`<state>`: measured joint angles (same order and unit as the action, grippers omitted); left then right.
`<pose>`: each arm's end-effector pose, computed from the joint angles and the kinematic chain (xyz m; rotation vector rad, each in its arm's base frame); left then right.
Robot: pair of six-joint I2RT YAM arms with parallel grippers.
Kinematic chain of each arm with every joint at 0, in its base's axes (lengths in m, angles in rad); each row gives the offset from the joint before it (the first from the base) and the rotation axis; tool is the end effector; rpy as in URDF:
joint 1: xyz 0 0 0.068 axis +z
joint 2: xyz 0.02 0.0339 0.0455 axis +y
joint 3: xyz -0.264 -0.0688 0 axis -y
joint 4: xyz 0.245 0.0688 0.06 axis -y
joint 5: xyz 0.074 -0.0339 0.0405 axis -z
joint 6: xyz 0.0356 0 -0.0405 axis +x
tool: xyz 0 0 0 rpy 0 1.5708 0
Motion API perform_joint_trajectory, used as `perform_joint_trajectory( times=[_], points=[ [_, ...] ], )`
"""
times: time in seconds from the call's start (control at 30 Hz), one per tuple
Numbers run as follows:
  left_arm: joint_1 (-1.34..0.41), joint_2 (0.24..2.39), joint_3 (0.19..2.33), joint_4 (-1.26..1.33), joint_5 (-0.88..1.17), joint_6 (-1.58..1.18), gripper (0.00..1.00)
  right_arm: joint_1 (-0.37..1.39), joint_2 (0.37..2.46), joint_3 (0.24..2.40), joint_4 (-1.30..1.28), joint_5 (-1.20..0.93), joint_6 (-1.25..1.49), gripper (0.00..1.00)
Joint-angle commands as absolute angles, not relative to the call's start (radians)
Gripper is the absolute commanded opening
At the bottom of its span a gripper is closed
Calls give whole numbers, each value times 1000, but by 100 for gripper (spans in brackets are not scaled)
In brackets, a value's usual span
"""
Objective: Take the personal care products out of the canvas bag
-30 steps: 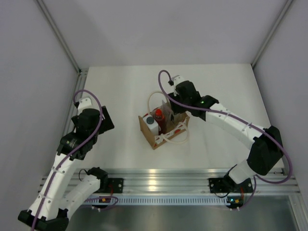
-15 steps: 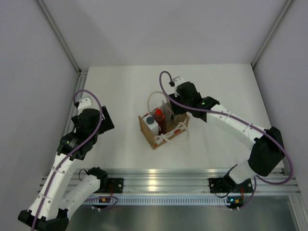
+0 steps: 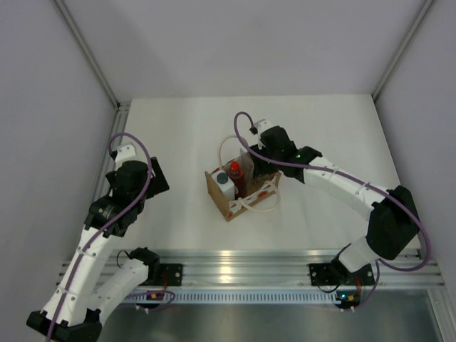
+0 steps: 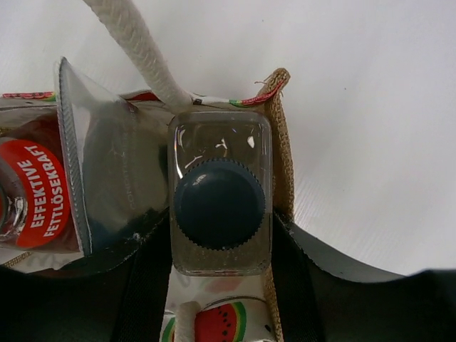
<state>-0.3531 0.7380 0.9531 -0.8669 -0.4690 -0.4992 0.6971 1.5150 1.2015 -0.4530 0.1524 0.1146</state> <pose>0.1325 -0.0317 0.3379 -0.4062 2.1038 0.0276 0.2607 0.2112 0.2829 -0.5982 2.2596 0.2284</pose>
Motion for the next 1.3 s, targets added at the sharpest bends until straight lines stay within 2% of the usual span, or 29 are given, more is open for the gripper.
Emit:
perform_joint_trajectory(
  times=[0.0, 0.8, 0.87, 0.93, 0.97, 1.0, 1.03, 1.1, 1.27],
  points=[
    [-348, 739, 954, -830, -479, -506, 99, 683, 1532, 1164, -494, 146, 110, 51],
    [-348, 729, 953, -830, -485, -505, 99, 655, 1591, 1095, -200, 130, 87, 52],
    [-347, 729, 953, -830, -483, -505, 99, 653, 1591, 1085, -187, 133, 90, 46],
    [-348, 729, 953, -828, -483, -505, 99, 655, 1592, 1083, -180, 138, 89, 33],
    [-348, 729, 953, -830, -482, -505, 99, 653, 1588, 1081, -178, 137, 87, 26],
    [-348, 729, 953, -830, -482, -506, 99, 655, 1586, 1080, -176, 140, 83, 11],
    [-348, 729, 951, -830, -482, -506, 99, 655, 1580, 1077, -173, 143, 83, 6],
    [-347, 729, 953, -830, -480, -505, 99, 655, 1563, 1074, -170, 152, 80, 0],
    [-348, 729, 953, -828, -482, -508, 99, 653, 1491, 1048, -140, 182, 86, 0]
  ],
)
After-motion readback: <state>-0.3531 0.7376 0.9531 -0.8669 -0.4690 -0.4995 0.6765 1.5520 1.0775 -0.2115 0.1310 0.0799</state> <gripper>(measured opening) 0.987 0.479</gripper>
